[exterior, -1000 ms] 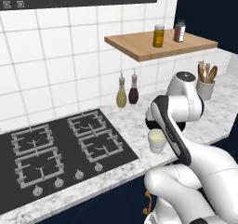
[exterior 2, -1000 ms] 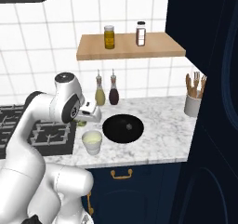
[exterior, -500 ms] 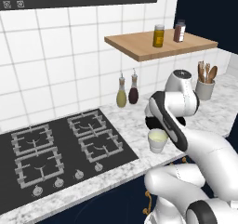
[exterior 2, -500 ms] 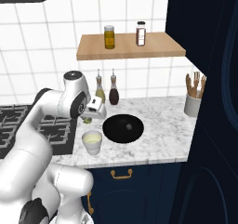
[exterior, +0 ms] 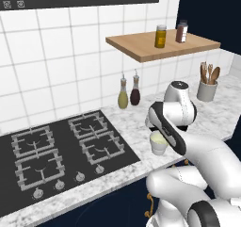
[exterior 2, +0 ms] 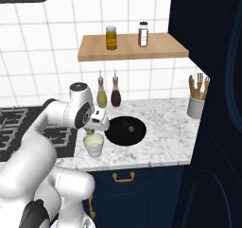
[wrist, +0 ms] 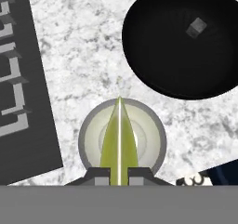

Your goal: Grab a lemon wedge from the fridge and one ice cube from the ice bowl, and put them in the glass of lemonade.

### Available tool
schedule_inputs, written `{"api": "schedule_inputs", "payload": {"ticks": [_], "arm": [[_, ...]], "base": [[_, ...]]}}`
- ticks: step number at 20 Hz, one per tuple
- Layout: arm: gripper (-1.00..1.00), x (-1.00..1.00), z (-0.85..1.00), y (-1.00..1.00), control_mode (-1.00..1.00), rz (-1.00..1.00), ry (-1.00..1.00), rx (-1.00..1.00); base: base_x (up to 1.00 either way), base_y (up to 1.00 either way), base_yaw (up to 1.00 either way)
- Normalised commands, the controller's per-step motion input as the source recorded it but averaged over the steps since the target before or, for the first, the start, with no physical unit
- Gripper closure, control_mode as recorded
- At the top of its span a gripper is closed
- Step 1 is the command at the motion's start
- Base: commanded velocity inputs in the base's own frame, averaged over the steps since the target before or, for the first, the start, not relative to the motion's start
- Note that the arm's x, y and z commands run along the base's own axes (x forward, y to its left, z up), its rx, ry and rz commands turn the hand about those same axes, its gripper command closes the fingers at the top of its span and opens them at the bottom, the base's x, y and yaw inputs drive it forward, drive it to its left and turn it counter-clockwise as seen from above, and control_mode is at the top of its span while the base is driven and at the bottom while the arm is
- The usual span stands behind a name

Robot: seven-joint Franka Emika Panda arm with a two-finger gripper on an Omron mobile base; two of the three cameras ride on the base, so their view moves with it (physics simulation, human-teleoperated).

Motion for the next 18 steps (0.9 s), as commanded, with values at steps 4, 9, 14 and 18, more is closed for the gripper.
{"api": "schedule_inputs", "payload": {"ticks": [4, 9, 14, 18], "arm": [[1.0, 0.32, -0.1, 0.0, -1.0, 0.0, 0.0, 0.0], [1.0, 0.04, -0.25, 0.0, -1.0, 0.0, 0.0, 0.0], [1.0, 0.0, -0.01, 0.0, -1.0, 0.0, 0.02, 0.0], [-1.0, 0.0, -0.11, 0.0, -1.0, 0.0, 0.02, 0.03]], "base": [[0.0, 0.0, 0.0], [0.0, 0.0, 0.0], [0.0, 0.0, 0.0], [0.0, 0.0, 0.0]]}}
